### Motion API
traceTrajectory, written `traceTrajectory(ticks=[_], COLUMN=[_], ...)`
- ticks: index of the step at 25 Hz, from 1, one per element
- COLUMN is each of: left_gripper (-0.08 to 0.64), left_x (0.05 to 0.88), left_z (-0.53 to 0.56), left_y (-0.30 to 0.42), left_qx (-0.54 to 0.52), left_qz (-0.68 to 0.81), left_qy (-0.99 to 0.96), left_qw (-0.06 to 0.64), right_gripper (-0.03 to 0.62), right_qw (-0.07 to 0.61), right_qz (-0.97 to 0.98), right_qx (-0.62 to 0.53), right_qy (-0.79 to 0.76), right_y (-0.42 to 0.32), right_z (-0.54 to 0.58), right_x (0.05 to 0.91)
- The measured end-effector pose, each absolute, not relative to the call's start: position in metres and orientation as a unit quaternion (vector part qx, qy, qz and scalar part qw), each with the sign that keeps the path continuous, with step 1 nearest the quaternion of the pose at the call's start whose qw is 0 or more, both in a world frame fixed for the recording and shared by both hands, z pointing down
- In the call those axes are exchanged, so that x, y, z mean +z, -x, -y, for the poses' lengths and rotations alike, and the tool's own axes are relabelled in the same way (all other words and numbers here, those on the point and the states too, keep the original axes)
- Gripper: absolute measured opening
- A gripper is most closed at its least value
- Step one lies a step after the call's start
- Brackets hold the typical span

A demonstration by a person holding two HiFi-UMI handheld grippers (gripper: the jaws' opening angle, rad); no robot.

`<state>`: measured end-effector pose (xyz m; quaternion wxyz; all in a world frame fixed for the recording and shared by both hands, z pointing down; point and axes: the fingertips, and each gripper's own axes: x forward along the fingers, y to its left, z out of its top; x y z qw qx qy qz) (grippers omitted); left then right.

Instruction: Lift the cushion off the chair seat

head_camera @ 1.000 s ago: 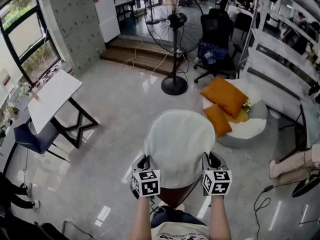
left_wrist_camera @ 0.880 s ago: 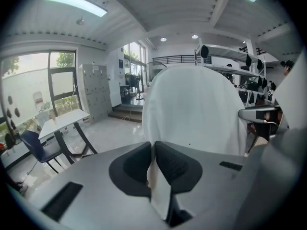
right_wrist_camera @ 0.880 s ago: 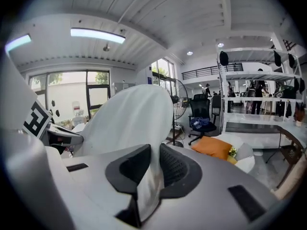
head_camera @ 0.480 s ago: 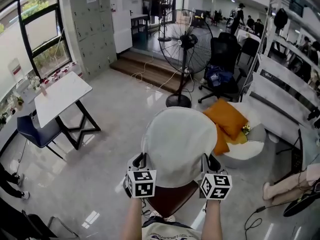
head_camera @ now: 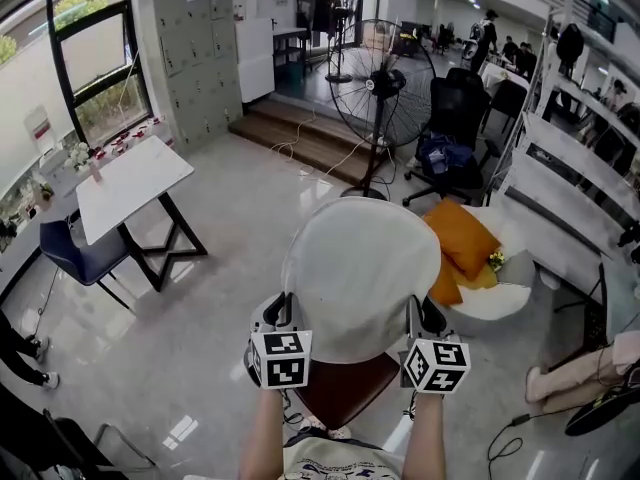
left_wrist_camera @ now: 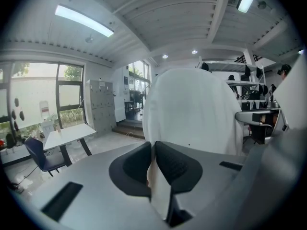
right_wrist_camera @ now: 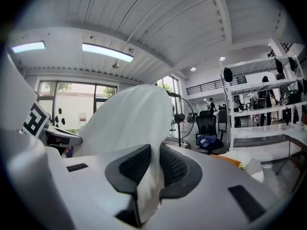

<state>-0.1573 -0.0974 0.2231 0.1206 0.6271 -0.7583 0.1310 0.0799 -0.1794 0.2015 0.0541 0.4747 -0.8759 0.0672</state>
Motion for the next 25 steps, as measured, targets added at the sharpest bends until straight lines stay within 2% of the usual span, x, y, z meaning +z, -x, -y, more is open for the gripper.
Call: traceTrajectory(ticks=[25], left_gripper=[0.046], left_x=[0.2194], left_z=[0.0981], left_y=[0.1682], left_qx=[0.126], left_qz=[0.754], left_qy=[-0.632], left_qw=[0.125], right_gripper=[0.075], right_qw=[0.056], right_qz=[0.872], right_qx=[0.063], right_qy=[-0.482], right_y=[-0.0707], right_z=[0.1792], right_x=[0.1969])
